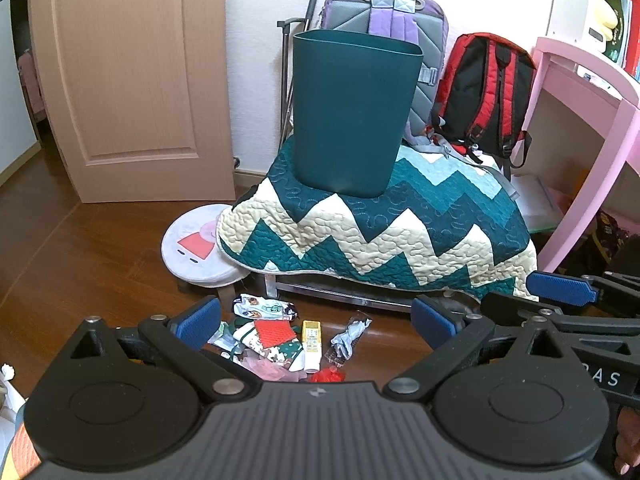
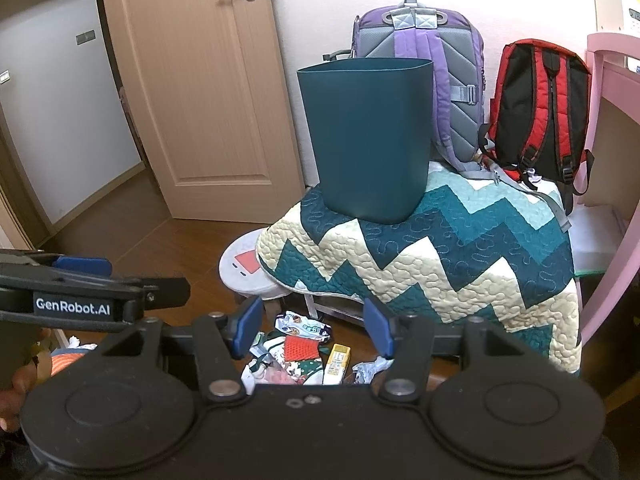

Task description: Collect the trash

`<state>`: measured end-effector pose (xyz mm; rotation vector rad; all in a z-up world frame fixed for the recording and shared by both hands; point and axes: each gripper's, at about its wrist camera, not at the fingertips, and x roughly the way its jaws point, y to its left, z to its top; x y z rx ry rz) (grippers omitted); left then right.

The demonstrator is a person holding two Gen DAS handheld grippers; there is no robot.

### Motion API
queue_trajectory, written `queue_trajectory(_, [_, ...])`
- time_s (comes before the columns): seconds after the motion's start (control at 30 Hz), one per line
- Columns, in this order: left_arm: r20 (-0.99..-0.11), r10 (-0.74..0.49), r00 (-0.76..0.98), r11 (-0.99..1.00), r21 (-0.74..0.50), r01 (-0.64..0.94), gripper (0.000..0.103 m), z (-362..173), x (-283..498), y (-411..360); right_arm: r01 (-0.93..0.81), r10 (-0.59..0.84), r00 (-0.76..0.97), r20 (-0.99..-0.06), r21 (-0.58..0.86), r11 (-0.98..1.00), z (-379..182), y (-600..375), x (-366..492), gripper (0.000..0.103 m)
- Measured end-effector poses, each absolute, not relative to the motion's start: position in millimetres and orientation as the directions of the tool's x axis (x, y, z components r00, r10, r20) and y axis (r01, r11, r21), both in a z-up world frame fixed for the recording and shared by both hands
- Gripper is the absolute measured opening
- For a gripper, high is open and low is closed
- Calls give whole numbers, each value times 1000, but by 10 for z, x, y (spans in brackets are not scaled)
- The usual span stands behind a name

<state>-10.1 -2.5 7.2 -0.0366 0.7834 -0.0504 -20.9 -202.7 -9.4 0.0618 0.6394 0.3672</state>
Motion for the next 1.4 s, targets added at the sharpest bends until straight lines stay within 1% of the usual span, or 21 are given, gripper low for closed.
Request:
queue_trajectory(0.5, [-707,-60,704,998,-47,37,102,44,-106,-47,-314,353,748,-563,168,934,-107,-2026,-227,56])
queue_trajectory(1.0, [-701,-83,709,996,-81,36,102,0,-132,-9,-299,332,759,-560,153,942,-71,-1962,-279,56])
queue_trajectory(1.4, [-715,-109,691,993,-110,43,102,-67,-55,53,-290,316,757,-573,139,947,-117,-1964,-251,56])
